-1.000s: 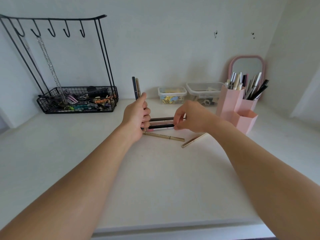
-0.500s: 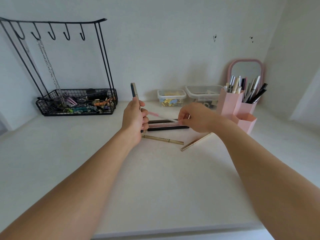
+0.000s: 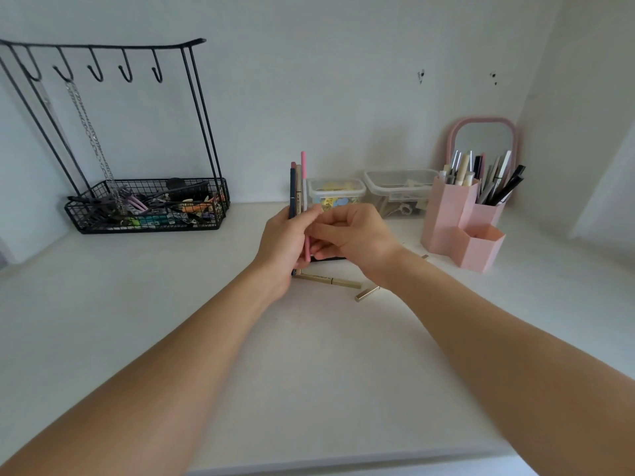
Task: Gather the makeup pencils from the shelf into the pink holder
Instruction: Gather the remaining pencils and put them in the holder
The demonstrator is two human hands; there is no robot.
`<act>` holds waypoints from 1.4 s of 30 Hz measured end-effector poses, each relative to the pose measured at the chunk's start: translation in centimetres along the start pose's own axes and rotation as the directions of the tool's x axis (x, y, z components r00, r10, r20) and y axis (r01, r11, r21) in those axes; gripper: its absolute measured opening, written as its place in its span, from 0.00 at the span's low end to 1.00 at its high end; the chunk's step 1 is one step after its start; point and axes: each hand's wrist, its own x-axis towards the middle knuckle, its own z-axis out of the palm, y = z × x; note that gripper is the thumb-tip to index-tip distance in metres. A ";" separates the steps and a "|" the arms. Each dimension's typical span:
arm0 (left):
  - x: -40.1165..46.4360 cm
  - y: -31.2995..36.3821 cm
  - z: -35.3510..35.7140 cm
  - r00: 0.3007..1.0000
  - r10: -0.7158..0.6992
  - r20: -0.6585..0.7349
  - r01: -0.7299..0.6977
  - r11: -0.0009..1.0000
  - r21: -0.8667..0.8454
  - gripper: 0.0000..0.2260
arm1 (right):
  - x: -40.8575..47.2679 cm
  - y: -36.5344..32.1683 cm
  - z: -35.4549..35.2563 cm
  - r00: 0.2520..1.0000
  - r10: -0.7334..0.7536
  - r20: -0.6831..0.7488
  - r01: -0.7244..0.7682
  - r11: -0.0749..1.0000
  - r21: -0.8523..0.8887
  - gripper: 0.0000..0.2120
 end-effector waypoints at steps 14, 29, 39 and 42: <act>0.8 0.0 -0.2 0.985 0.090 -0.149 -0.099 0.994 -0.055 0.12 | 1.0 0.3 -1.6 0.994 -0.080 -0.071 0.051 0.939 -0.339 0.06; 1.8 0.9 -3.0 0.992 -0.095 -0.085 0.070 0.964 -0.258 0.20 | 1.8 0.8 -5.3 0.993 -0.013 0.120 0.112 0.455 -0.883 0.03; 1.8 0.3 -2.1 0.986 -0.151 -0.070 0.123 0.945 -0.305 0.22 | 1.9 0.9 -5.6 0.984 0.057 0.166 0.124 0.446 -0.886 0.03; 1.8 0.4 -2.2 0.987 -0.135 -0.084 0.102 0.945 -0.310 0.22 | 2.0 0.6 -5.8 0.991 0.036 0.131 0.091 0.544 -0.834 0.04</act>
